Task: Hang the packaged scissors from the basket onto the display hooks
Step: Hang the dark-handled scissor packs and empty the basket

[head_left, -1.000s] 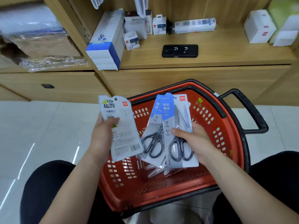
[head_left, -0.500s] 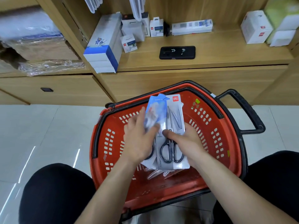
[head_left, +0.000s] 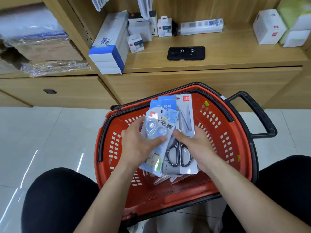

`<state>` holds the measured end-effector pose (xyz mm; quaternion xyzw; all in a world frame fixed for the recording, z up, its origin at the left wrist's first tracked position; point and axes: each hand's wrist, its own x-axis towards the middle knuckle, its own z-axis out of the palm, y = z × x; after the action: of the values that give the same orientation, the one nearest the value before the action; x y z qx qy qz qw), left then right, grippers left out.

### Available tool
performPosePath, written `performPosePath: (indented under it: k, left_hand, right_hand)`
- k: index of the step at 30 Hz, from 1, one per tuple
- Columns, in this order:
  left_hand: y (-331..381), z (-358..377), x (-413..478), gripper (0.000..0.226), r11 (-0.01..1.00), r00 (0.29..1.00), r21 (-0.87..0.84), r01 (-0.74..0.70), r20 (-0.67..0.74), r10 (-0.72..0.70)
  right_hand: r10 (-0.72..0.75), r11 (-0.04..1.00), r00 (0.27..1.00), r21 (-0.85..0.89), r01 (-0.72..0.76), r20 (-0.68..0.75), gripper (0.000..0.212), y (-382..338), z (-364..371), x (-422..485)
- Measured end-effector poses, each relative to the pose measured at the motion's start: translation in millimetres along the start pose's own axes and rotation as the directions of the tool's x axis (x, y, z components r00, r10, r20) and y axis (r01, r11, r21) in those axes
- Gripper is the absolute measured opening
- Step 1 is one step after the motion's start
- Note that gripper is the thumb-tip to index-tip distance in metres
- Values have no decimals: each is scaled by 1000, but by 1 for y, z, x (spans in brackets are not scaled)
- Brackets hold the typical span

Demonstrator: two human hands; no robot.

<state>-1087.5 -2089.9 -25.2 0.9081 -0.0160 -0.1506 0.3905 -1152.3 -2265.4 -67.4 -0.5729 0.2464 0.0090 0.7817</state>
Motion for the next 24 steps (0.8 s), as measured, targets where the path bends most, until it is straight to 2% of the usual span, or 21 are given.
performPosePath:
  k: [4,9,11,14,17,20,24]
  left_hand:
    - [0,1,-8,82,987,1000,-158,26,5,-25]
    - [-6,8,-10,89,959,996,-276,69,76,-50]
    - [-5,9,-10,74,926,987,-351,138,125,-100]
    - [-8,8,-8,52,918,985,-366,153,136,-110]
    - [-10,-3,-7,66,906,976,-372,202,155,-154]
    - [-11,-9,-7,65,864,958,-432,258,234,-168]
    - [-14,-3,-12,63,808,927,-491,327,331,-174]
  right_hand:
    - [7,1000,1000,-4,-7,4,25,0,3,-1]
    - [1,1000,1000,29,-2,17,37,0,3,-2]
    - [-21,1000,999,0,21,36,35,-1,3,-3]
    - [-18,999,996,-32,21,92,27,-2,1,-4]
    - [15,1000,993,-7,-14,114,30,0,-2,-1]
    - [45,999,995,2,-45,92,36,2,-1,1]
    - [-6,997,993,-73,14,114,47,0,-3,2]
